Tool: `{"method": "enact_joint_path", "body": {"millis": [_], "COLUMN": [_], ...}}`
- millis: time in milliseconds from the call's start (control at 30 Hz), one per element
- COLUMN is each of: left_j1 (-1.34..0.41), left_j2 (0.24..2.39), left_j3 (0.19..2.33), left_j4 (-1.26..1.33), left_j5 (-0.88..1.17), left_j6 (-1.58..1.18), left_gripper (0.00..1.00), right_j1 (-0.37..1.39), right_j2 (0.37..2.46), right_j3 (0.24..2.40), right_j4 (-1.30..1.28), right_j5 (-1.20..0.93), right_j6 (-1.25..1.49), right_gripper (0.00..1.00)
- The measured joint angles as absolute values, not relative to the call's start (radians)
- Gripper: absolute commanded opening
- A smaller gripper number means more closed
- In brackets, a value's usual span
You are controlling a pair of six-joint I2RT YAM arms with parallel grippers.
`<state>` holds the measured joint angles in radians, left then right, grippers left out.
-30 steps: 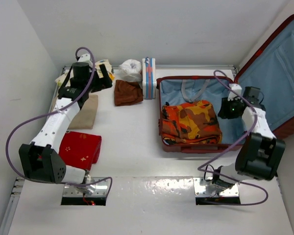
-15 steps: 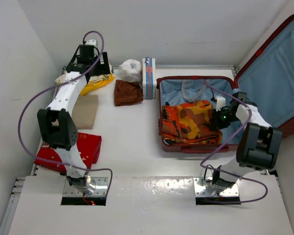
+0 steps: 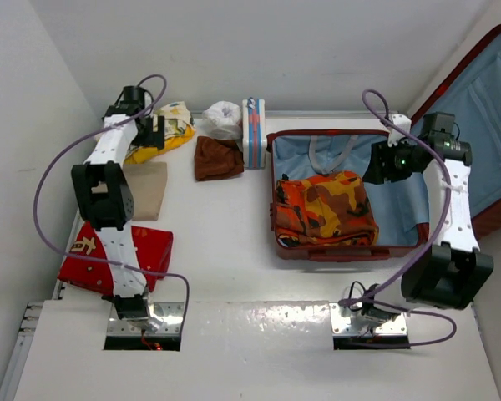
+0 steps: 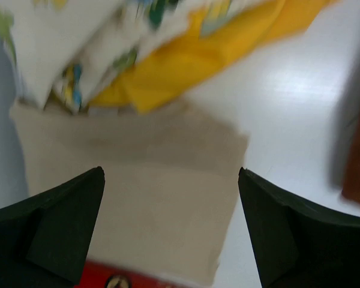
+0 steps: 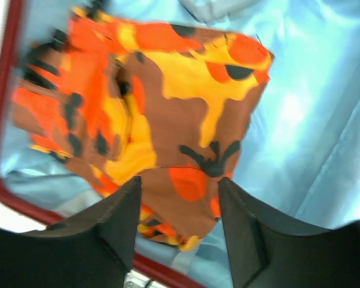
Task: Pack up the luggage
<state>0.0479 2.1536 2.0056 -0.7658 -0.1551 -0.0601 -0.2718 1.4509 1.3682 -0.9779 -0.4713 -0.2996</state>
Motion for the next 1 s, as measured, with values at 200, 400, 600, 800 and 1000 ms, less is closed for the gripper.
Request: {"method": "enact_joint_path", "body": {"millis": [200, 400, 600, 800, 1000], "left_j1": [0.072, 0.03, -0.03, -0.059, -0.066], "left_j2": [1.911, 1.787, 1.814, 1.881, 1.951], "left_j3": [1.697, 1.533, 1.5, 1.494, 1.468], "left_j4": [-0.871, -0.902, -0.878, -0.822, -0.785], "left_j5": [-0.144, -0.128, -0.149, -0.221, -0.284], "left_j6": [0.011, 0.001, -0.068, -0.14, -0.203], "left_gripper": [0.98, 0.96, 0.89, 0.83, 0.69], "right_j1": [-0.243, -0.155, -0.005, 0.118, 0.194], "right_j2": [1.346, 1.209, 1.198, 1.224, 1.258], "right_j3": [1.352, 1.14, 1.101, 1.094, 1.094], "right_j4": [-1.003, -0.85, -0.714, -0.607, -0.542], "right_j5": [-0.546, -0.543, -0.511, -0.463, -0.421], "right_j6": [-0.17, 0.049, 0.2, 0.3, 0.367], "right_gripper": [0.61, 0.61, 0.62, 0.62, 0.63]}}
